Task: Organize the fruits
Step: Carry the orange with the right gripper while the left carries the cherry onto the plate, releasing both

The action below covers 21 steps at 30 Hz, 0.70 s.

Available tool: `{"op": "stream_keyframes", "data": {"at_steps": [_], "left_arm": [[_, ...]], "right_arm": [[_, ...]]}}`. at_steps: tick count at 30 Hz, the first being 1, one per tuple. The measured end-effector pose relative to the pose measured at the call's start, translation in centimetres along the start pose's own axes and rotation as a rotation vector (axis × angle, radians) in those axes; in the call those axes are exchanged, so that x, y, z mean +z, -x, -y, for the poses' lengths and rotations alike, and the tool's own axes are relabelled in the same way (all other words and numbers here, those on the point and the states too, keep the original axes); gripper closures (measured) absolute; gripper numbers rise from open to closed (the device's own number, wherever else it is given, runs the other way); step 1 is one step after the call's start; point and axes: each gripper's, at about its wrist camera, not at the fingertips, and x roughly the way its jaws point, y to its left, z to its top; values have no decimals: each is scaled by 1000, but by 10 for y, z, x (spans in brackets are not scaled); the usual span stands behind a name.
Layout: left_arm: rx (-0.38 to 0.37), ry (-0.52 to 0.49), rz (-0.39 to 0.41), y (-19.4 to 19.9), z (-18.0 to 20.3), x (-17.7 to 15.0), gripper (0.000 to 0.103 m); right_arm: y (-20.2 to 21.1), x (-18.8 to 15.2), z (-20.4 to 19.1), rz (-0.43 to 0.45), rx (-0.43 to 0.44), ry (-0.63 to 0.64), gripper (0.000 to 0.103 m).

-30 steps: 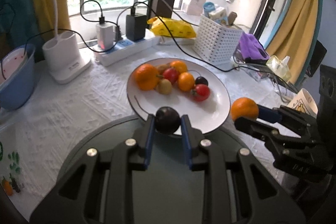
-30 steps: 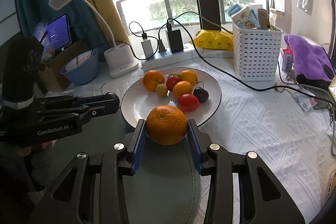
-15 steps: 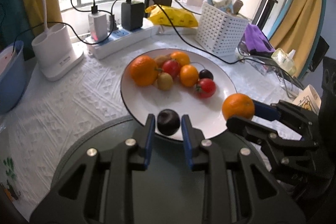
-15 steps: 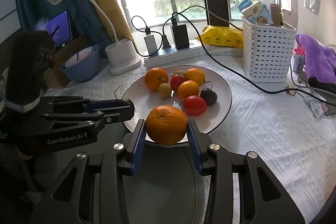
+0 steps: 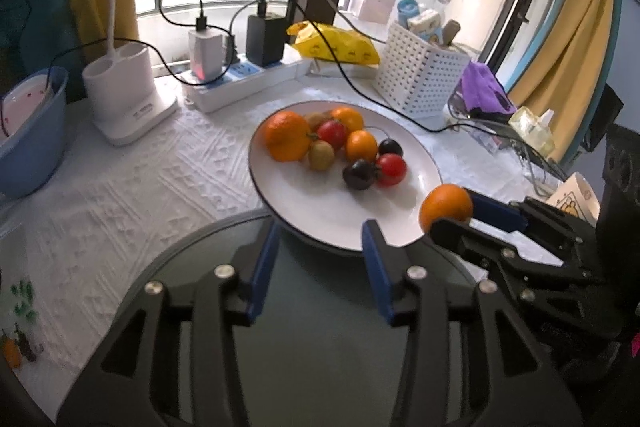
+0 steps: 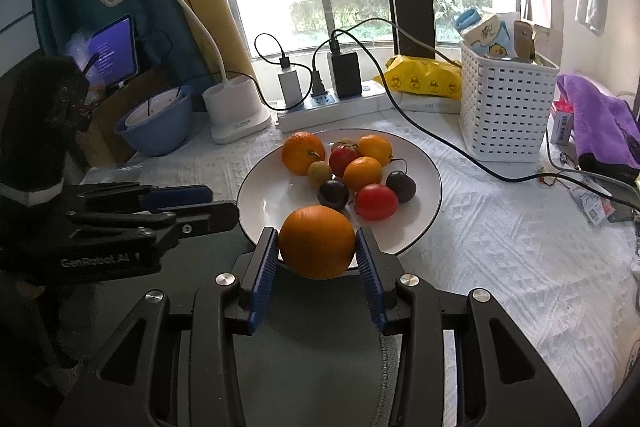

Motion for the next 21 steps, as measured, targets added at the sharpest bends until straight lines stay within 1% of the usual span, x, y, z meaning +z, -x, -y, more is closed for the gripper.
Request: {"op": "stream_keyframes", "data": {"at_steps": [4,7,12,13,14,15,21], "left_arm": [[-5,0,19,11,-1,-3,58],[-4,9,28,17,-6,-5,58],[2,23,38,21,-15,-8,58],[3,26,38,21,-16,-8,58],[4,26,40,21,-18,-8,58],[7,24,44,23,-19,-8,58],[8,14,62,30,-23,-11,58]], "right_arm": [[0,2,-3,17,-15,6,61],[-5,6,-4,14,-24,11,61],[-15,13,-10,-17,-19,24,61],[-16,13,-11,-16,-21,24,56],[-16,14,-12,-18,-22,24,48],[-16,14,-13,-18,-24,22,46],[-9,11,-20,-19,-38,23,46]]}}
